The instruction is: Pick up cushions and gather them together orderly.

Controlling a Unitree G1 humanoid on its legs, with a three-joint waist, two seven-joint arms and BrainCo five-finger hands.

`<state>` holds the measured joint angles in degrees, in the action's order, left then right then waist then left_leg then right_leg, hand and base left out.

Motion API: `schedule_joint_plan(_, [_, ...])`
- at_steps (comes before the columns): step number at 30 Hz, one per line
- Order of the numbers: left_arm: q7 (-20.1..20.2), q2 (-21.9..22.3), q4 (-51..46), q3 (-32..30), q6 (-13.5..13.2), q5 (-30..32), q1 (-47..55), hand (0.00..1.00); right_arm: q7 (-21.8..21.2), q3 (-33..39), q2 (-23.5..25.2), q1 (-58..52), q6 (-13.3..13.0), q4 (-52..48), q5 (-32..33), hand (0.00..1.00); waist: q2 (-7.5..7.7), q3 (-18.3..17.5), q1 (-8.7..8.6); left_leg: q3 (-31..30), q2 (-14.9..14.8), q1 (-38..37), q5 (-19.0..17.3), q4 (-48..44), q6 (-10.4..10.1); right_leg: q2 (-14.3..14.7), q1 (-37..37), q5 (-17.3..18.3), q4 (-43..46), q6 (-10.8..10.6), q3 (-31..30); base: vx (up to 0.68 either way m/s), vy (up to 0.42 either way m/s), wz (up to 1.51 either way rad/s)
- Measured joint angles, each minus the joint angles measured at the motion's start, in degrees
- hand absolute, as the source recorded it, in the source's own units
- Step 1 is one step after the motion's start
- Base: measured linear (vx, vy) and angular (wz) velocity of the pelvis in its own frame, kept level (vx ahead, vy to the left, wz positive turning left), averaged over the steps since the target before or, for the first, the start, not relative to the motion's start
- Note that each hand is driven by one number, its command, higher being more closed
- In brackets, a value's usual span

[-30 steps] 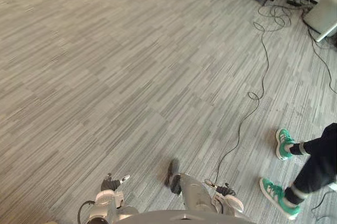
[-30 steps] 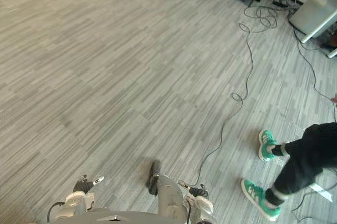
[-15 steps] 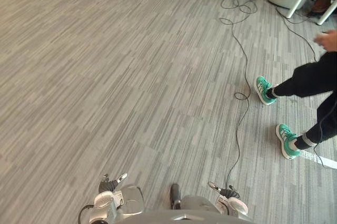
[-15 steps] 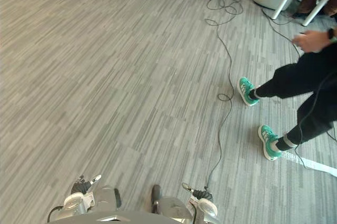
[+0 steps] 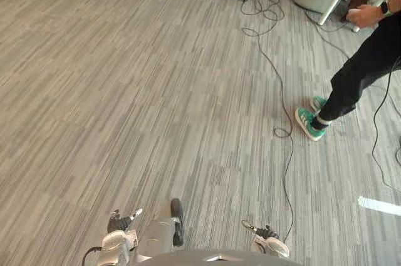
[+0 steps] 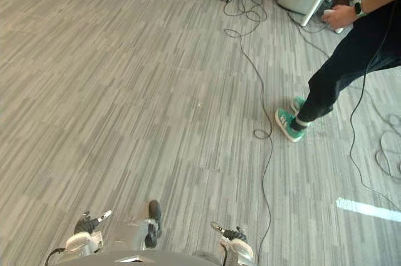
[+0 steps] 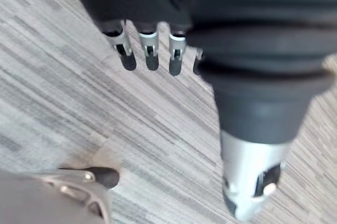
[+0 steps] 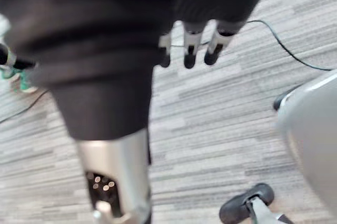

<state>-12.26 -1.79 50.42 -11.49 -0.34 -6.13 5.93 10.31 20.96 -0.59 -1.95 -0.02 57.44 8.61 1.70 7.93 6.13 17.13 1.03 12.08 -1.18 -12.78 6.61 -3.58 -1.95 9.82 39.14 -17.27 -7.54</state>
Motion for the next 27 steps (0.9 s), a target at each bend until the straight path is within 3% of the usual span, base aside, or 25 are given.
schedule_joint_plan(1, [-0.02, -0.33, 0.17, 0.78, 0.30, -0.03, 0.03, 0.00, -0.30, 0.00, 0.17, -0.10, 0.01, 0.15, 0.01, 0.00, -0.24, 0.34, -0.24, -0.23, 0.29, -3.99, -3.87, -1.12, -0.13, -0.49, 3.55, -1.94, 11.96, 0.18, 1.54, 0.48, 0.184, -0.15])
schedule_joint_plan(3, [-0.03, -0.53, 0.47, 1.43, 0.45, -0.03, 0.05, 0.00, -0.34, -0.01, -0.17, -0.16, -0.15, 0.01, -0.01, 0.00, -0.24, 0.42, -0.84, -0.96, 1.07, -6.89, -5.52, -0.57, -0.26, -2.60, 5.76, -1.72, 18.08, 0.31, 5.58, 0.38, 0.141, 0.07])
schedule_joint_plan(4, [-0.02, -0.58, 1.20, 2.76, 0.64, 0.05, 0.09, 0.00, -0.32, -0.03, -0.50, -1.14, -0.17, -0.14, -0.05, 0.00, -0.93, 0.83, -1.96, -2.27, 2.38, -11.86, -7.22, 1.96, -1.04, -6.62, 8.68, -0.20, 22.99, 1.95, 12.85, 0.31, 0.093, 0.28])
schedule_joint_plan(7, [0.02, -0.52, 1.84, 4.36, 0.65, 0.10, 0.02, 0.00, -0.43, 0.47, -1.01, -1.70, -0.29, -1.08, -0.01, 0.00, -1.02, 0.96, -2.64, -3.17, 2.68, -17.47, -7.20, 5.56, -0.92, -8.52, 12.22, 4.40, 19.53, 7.00, 18.44, 0.29, 0.050, 0.29])
schedule_joint_plan(8, [0.05, -0.43, 2.11, 5.13, 0.75, 0.08, -0.26, 0.00, -0.47, 1.38, -1.16, -1.73, -0.36, -0.83, 0.01, 0.00, -1.09, 1.04, -3.32, -4.92, 2.49, -20.59, -7.44, 7.29, -1.14, -8.16, 15.07, 6.30, 12.09, 9.47, 20.26, 0.44, -0.030, 0.61])
schedule_joint_plan(9, [0.11, -0.37, 2.12, 5.45, 0.77, 0.09, -0.38, 0.00, -0.53, 2.30, -1.22, -1.54, -0.35, -0.83, 0.06, 0.00, -1.36, 1.17, -3.98, -6.39, 1.96, -21.62, -7.77, 8.18, -1.34, -7.42, 16.86, 6.42, 5.12, 10.46, 20.90, 0.53, -0.088, 0.78])
schedule_joint_plan(11, [0.17, 0.09, 2.14, 5.45, 0.90, 0.12, -0.82, 0.00, -0.73, 2.72, -1.86, -1.23, -0.25, -0.58, 0.04, 0.00, -1.99, 1.75, -4.53, -8.02, 0.65, -23.20, -9.10, 8.59, -2.01, -5.29, 18.43, 3.20, -8.31, 12.24, 20.54, 0.36, -0.107, 0.54])
schedule_joint_plan(12, [0.16, 0.20, 2.50, 5.29, 1.11, 0.11, -0.75, 0.00, -1.12, 2.88, -2.23, -1.22, -0.24, -0.31, 0.04, 0.00, -2.27, 2.24, -4.54, -8.89, -0.22, -24.79, -10.05, 9.09, -2.73, -3.96, 18.34, -1.38, -18.56, 12.47, 20.05, 0.33, -0.140, 0.40])
schedule_joint_plan(13, [0.16, 0.07, 2.53, 4.94, 1.28, 0.23, -0.76, 0.00, -1.16, 2.89, -2.16, -1.36, -0.15, -0.27, 0.01, 0.00, -1.88, 2.34, -4.65, -9.49, -0.52, -25.62, -10.93, 9.66, -3.58, -3.41, 18.13, -6.63, -28.23, 11.38, 19.00, 0.33, -0.161, 0.40])
schedule_joint_plan(15, [0.21, 0.11, 3.23, 3.92, 1.31, 0.52, -1.38, 0.00, -1.17, 3.36, -1.94, -1.38, 0.05, -0.11, 0.02, 0.00, -0.90, 3.13, -4.73, -11.35, -0.58, -28.30, -14.04, 9.73, -4.95, -4.43, 20.74, -11.07, -35.68, 11.07, 16.73, 0.41, -0.231, 0.39])
schedule_joint_plan(18, [0.35, 0.33, 4.48, 2.73, 1.41, 1.37, -1.56, 0.00, -1.15, 5.11, -1.39, -2.23, 0.50, -0.16, 0.01, 0.00, -0.85, 3.23, -5.63, -13.46, -1.59, -31.60, -18.66, 9.58, -5.95, -5.23, 21.94, -11.59, -33.77, 10.84, 14.82, 0.57, -0.316, 0.42])
schedule_joint_plan(19, [0.37, 0.92, 5.37, 2.36, 1.40, 1.55, -1.06, 0.00, -1.20, 6.28, -1.63, -3.29, 0.55, -0.07, -0.03, 0.00, -2.42, 2.78, -6.23, -14.56, -3.85, -33.59, -20.17, 8.84, -6.46, -4.01, 22.05, -16.56, -29.92, 10.96, 15.78, 0.57, -0.288, 0.40])
schedule_joint_plan(20, [0.48, 1.35, 6.06, 2.56, 1.40, 1.79, -1.15, 0.00, -1.20, 6.44, -2.03, -3.49, 0.53, -0.01, -0.03, 0.00, -3.84, 2.31, -6.26, -15.02, -5.06, -33.45, -20.18, 7.31, -7.36, -3.43, 22.33, -17.05, -28.00, 11.17, 16.39, 0.57, -0.282, 0.36])
schedule_joint_plan(21, [0.95, 2.57, 6.44, 2.30, 1.35, 1.83, -1.17, 0.00, -1.16, 6.61, -2.17, -3.81, 0.50, -0.17, -0.04, 0.00, -5.02, 1.77, -6.41, -15.57, -6.87, -31.94, -19.41, 2.41, -8.60, -2.42, 22.75, -17.67, -24.70, 12.73, 17.01, 0.56, -0.322, 0.19])
schedule_joint_plan(22, [1.14, 4.16, 6.31, 1.70, 1.08, 1.81, -1.19, 0.00, -1.18, 7.54, -2.78, -4.00, 0.34, -0.21, -0.04, 0.00, -7.08, 1.63, -6.07, -16.01, -9.44, -28.28, -17.29, -8.16, -10.15, -0.37, 21.77, -14.49, -21.99, 15.72, 18.20, 0.66, -0.406, 0.08])
schedule_joint_plan(24, [1.41, 4.28, 6.16, 1.38, 1.02, 1.76, -1.26, 0.00, -1.16, 7.28, -3.00, -3.99, 0.35, -0.21, -0.04, 0.00, -7.41, 1.51, -6.05, -16.64, -10.62, -24.26, -13.31, -17.90, -12.06, 0.25, 20.87, -12.30, -20.40, 16.92, 19.01, 0.51, -0.303, 0.00])
schedule_joint_plan(25, [1.43, 4.10, 5.86, 1.10, 1.04, 1.77, -1.25, 0.00, -1.11, 7.18, -2.84, -4.09, 0.30, -0.35, -0.03, 0.00, -7.46, 1.66, -6.32, -17.64, -11.87, -19.77, -7.21, -28.07, -13.20, 0.89, 18.81, -10.24, -20.05, 17.53, 19.47, 0.52, -0.229, 0.09])
schedule_joint_plan(26, [1.46, 4.03, 5.60, 0.92, 1.06, 1.74, -1.27, 0.00, -0.99, 7.11, -2.96, -4.29, 0.28, -0.32, -0.02, 0.00, -7.60, 2.35, -6.41, -16.92, -14.00, -15.44, -5.26, -39.08, -14.48, 2.11, 15.44, -8.89, -21.21, 18.15, 20.06, 0.52, -0.229, 0.10])
schedule_joint_plan(27, [1.46, 4.01, 5.04, 0.92, 0.96, 1.72, -1.30, 0.00, -0.96, 7.00, -3.16, -4.36, 0.30, -0.27, 0.01, 0.00, -7.96, 2.88, -6.19, -15.51, -15.31, -13.58, -5.74, -44.55, -13.68, 2.87, 12.95, -8.64, -22.21, 18.45, 20.28, 0.59, -0.205, 0.01])
